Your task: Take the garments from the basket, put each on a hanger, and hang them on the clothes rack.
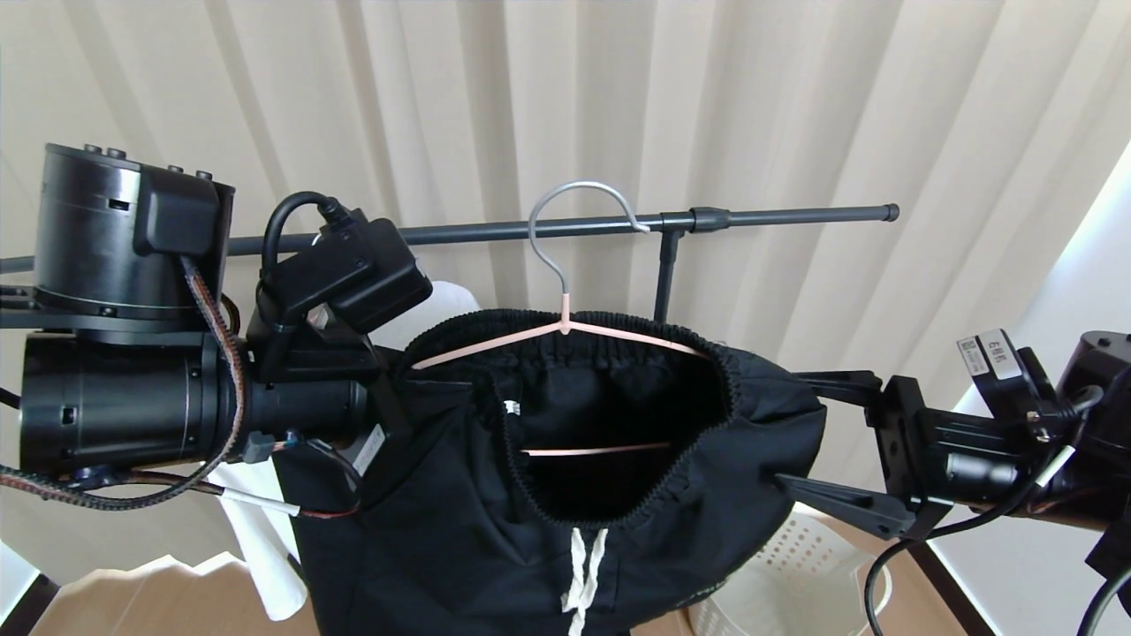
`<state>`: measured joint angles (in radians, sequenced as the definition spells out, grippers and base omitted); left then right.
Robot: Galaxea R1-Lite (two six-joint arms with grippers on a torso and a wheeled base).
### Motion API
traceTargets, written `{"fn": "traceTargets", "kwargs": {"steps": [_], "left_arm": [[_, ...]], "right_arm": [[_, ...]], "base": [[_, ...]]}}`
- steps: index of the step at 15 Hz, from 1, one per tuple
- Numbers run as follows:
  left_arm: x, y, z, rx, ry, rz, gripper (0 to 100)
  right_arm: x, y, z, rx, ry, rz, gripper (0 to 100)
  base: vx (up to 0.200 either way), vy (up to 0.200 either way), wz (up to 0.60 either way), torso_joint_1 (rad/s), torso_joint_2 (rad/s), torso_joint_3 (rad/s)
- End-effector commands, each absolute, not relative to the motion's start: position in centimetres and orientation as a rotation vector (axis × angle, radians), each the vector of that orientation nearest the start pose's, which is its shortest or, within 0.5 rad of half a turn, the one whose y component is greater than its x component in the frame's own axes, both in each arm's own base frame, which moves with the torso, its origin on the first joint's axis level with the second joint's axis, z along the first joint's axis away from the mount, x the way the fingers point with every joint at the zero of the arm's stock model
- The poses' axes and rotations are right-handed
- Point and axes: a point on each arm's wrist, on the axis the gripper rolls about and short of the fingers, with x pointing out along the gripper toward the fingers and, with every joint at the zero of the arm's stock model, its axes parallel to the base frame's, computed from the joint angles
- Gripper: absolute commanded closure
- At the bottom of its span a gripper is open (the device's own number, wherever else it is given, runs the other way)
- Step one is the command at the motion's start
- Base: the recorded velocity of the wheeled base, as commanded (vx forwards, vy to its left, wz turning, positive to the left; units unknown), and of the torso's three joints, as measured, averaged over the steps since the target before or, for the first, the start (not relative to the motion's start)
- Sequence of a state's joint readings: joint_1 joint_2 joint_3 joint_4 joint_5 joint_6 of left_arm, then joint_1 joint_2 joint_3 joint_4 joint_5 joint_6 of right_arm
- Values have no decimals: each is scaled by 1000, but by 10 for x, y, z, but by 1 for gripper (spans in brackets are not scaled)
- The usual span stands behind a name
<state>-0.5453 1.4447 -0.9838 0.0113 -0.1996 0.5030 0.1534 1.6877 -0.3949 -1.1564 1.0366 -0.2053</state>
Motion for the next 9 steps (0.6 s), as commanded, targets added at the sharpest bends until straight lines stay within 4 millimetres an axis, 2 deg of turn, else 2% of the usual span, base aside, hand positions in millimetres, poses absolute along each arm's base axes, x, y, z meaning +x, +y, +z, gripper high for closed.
{"fn": "traceTargets", "kwargs": {"steps": [1,9], "left_arm": [[204,-127,245,550,269,-828,100],[190,-113,261,511,216,-792,100]], "right_arm": [[248,58,125,-97,56,1198,0],[265,56,103,-88,74,1183,0]], "base": [[0,0,0,0,0,0],[0,0,0,0,0,0]]}}
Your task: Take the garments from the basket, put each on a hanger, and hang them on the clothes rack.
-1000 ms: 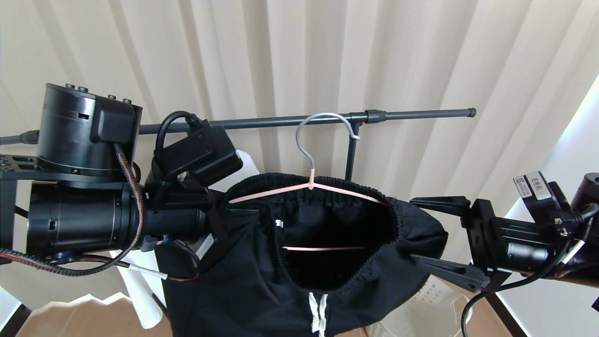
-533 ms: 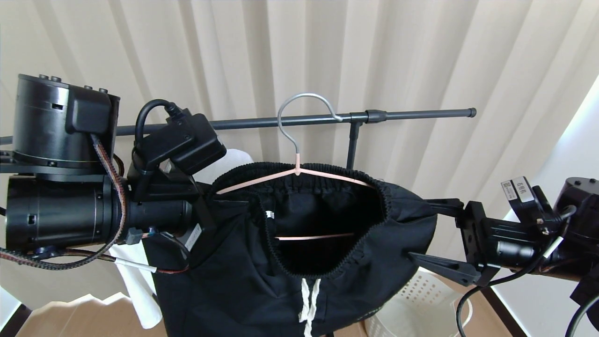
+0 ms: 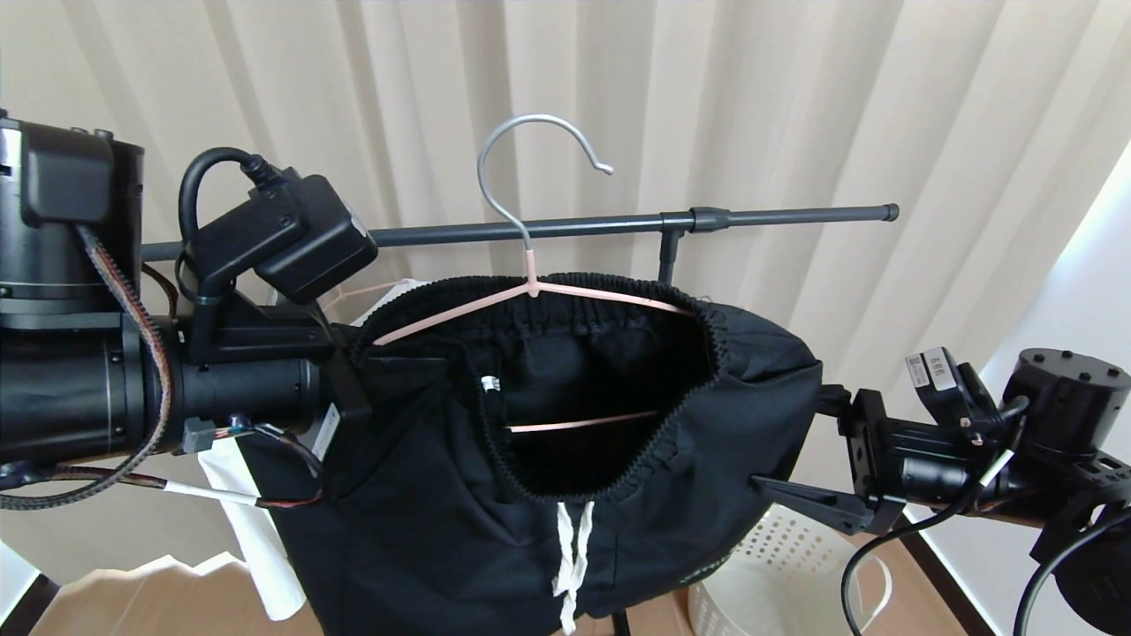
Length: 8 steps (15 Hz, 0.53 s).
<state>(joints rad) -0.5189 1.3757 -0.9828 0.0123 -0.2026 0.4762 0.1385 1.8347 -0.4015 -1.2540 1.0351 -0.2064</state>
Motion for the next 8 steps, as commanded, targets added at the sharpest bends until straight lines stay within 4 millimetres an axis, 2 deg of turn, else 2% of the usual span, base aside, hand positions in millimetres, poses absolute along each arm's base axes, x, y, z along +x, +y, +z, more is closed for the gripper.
{"fn": "traceTargets", "kwargs": {"steps": [1,4,5,8], "left_arm": [[190,-113,261,511,216,-792,100],[187,-112,260,510,216,-791,100],[187,-112,260,510,218,-792,100],[184,-110,257,470,239,-786,100]], "right_arm": [[265,56,103,-87,76,1180,0],[266,56,104,-89,73,1175,0],[266,56,104,-90,72,1174,100],[267,56,106,-91,65,1173,100]], "base": [[0,0,0,0,0,0],[0,0,0,0,0,0],[0,0,0,0,0,0],[0,0,0,0,0,0]]}}
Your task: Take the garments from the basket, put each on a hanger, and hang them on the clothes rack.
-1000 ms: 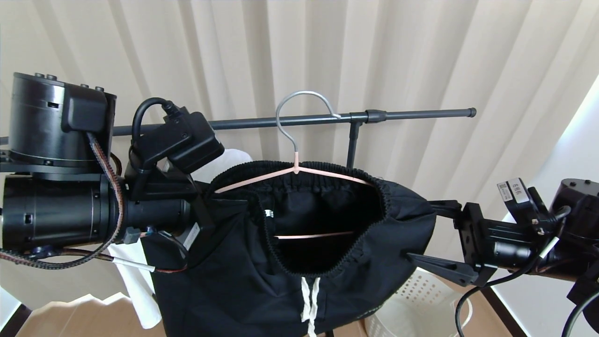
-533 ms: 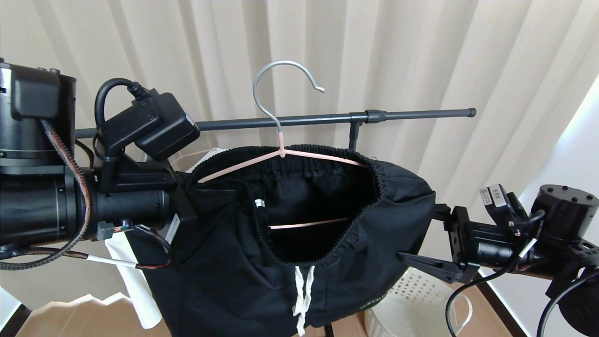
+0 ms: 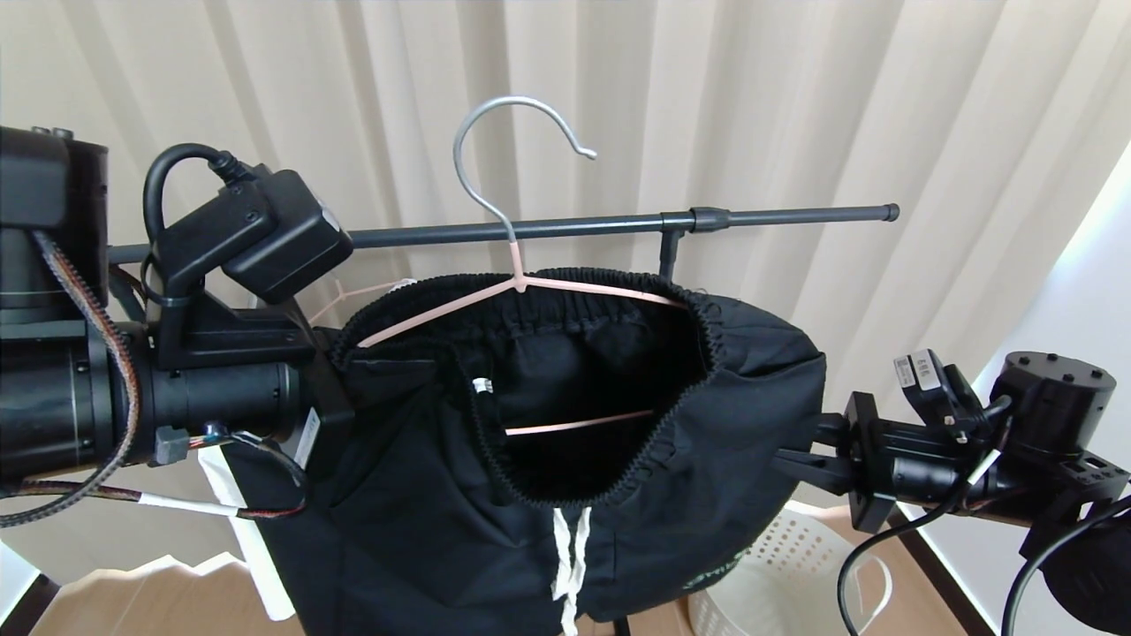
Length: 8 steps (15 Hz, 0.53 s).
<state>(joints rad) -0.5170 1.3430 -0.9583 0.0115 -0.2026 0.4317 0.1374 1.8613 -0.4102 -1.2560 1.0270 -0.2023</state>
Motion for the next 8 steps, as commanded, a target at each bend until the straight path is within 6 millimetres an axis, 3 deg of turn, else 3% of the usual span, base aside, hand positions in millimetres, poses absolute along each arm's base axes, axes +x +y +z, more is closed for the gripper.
{"fn": "traceTargets", "kwargs": {"steps": [1,8], "left_arm": [[183,-109,256,454,247,-785,100],[183,-93,248,415,251,-718,100]], "right_arm": [[268,55,106,-91,65,1170,100],[278,50,100,-83,78,1146,100]], "base": [[0,0,0,0,0,0],[0,0,0,0,0,0]]}}
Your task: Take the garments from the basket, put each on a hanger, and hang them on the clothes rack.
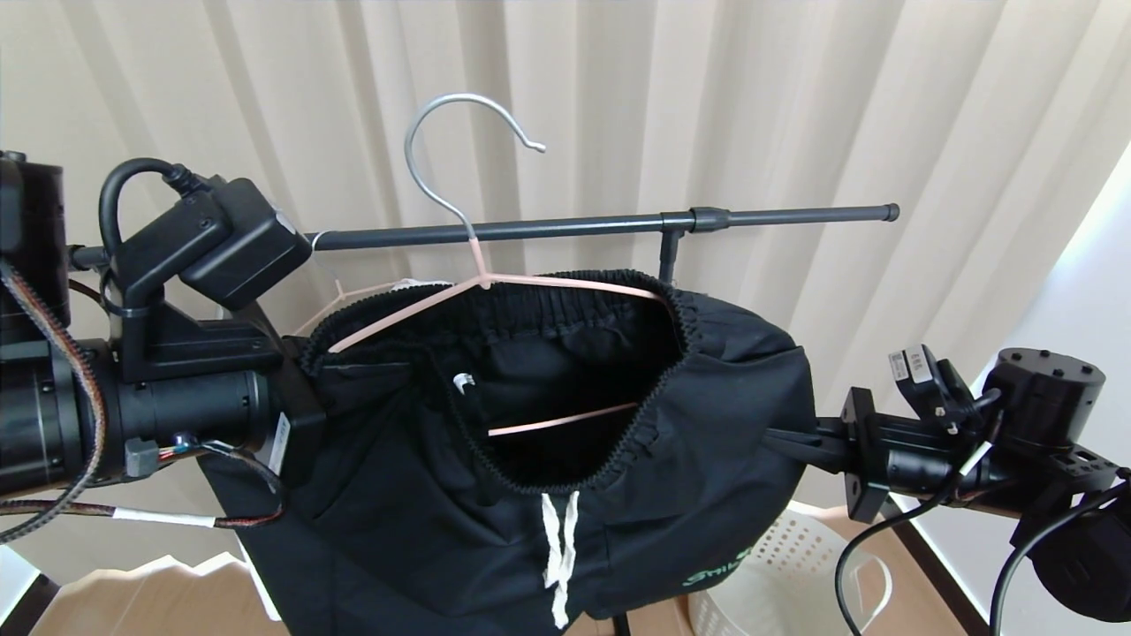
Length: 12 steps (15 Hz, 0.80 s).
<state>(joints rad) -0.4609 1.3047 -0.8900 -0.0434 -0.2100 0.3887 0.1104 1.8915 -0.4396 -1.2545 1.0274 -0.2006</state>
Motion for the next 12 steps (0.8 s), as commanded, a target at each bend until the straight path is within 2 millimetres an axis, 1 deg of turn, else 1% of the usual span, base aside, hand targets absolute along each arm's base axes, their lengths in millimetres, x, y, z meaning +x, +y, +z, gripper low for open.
{"fn": "traceTargets", "kwargs": {"steps": [1,5,8,12], "left_arm": [[183,-92,246,413,246,-708,100],[188,-84,245,382,257,-665,100],[189,-80,245,364,257,-668,100],[189,-79,246,363,256,-661,100]], "right_arm": [[279,47,99,-80,83,1137,100],[281,45,99,-82,81,1126,100],[282,45,98,-79,86,1127,100],[281,45,101,-41,105,1125,100]], "base": [[0,0,0,0,0,0],[0,0,0,0,0,0],[0,0,0,0,0,0],[0,0,0,0,0,0]]}}
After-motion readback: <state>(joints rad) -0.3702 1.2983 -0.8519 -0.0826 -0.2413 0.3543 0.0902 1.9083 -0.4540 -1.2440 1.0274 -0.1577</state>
